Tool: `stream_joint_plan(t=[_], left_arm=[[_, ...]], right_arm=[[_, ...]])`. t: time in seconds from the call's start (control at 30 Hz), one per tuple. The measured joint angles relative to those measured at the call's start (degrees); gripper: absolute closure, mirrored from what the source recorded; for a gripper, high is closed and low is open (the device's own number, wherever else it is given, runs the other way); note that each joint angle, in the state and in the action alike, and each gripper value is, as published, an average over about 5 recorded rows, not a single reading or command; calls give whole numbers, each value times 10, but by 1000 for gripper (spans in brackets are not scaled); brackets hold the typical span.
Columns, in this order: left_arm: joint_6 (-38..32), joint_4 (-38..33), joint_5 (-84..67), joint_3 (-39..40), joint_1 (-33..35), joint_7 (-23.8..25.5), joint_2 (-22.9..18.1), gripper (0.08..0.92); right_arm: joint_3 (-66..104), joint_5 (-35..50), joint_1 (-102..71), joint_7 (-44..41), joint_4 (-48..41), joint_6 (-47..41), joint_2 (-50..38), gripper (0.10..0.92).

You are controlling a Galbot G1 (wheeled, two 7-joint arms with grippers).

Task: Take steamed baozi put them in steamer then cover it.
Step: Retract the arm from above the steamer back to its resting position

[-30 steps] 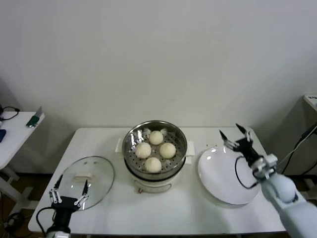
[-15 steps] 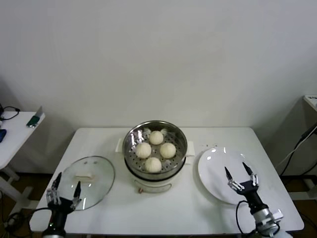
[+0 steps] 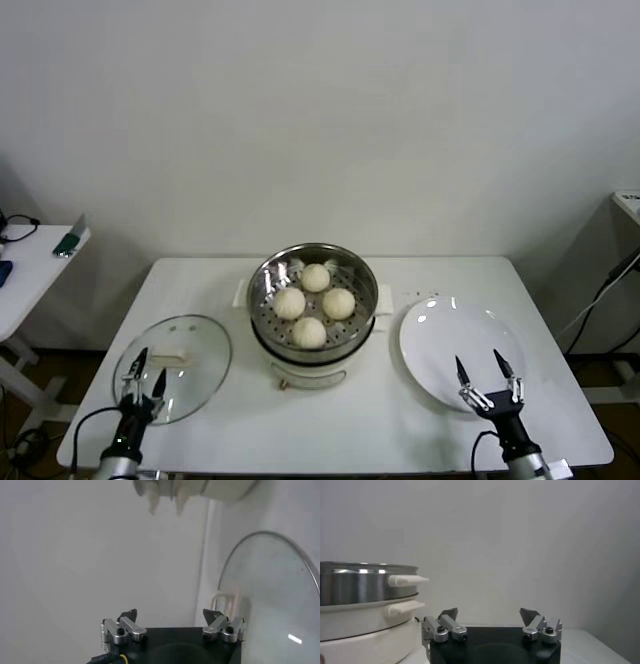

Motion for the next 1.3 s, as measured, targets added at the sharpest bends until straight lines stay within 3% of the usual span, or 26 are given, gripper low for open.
stream_joint_plan(t=[0.57,0.77,1.3], left_arm=[[19,118,39,15,-114,-1,12,189],[20,137,45,16,-125,-3,13,320],[25,146,43,18,-135,-9,9,800]], right_arm=[[16,-12,-20,0,5,16,25,203],[15,-18,-22,-1,4,20,33,203],[17,-30,-19,-1,6,19,43,203]])
